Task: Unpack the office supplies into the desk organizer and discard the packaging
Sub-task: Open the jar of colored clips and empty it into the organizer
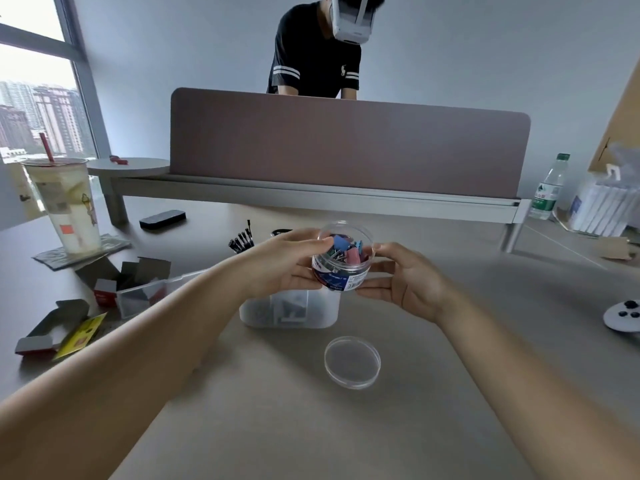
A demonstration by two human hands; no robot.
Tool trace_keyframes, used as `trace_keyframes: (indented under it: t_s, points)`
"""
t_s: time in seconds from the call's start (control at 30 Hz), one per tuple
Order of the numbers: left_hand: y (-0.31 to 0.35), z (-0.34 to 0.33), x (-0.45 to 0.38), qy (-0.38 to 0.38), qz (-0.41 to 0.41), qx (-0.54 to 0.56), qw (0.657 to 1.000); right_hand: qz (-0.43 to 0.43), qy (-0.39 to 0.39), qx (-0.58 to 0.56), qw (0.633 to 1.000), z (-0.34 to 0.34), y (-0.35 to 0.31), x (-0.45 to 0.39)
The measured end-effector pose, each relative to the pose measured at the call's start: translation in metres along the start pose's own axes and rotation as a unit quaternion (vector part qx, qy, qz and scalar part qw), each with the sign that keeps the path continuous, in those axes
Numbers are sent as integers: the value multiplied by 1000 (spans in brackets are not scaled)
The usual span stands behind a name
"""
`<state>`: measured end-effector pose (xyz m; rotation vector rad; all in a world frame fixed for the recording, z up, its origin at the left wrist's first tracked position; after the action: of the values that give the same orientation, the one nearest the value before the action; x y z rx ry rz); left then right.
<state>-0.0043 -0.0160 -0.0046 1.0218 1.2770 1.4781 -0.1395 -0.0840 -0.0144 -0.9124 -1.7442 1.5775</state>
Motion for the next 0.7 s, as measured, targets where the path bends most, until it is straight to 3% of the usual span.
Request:
trace_keyframes:
  t_s: [0.7]
  points:
    - [6, 51, -102, 154, -66, -72, 983, 76, 76, 156, 982, -14, -5, -117]
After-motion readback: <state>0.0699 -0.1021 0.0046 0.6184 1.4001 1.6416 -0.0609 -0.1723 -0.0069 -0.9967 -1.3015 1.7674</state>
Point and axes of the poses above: each hand's wrist, its own x-axis away from the middle knuckle, its own z-axis out of the back of the hand, y = z × x, the point moved 5 cm from there along -x, towards the middle knuckle, and after that the axes turned 9 degrees about y, right-handed, at the moved point
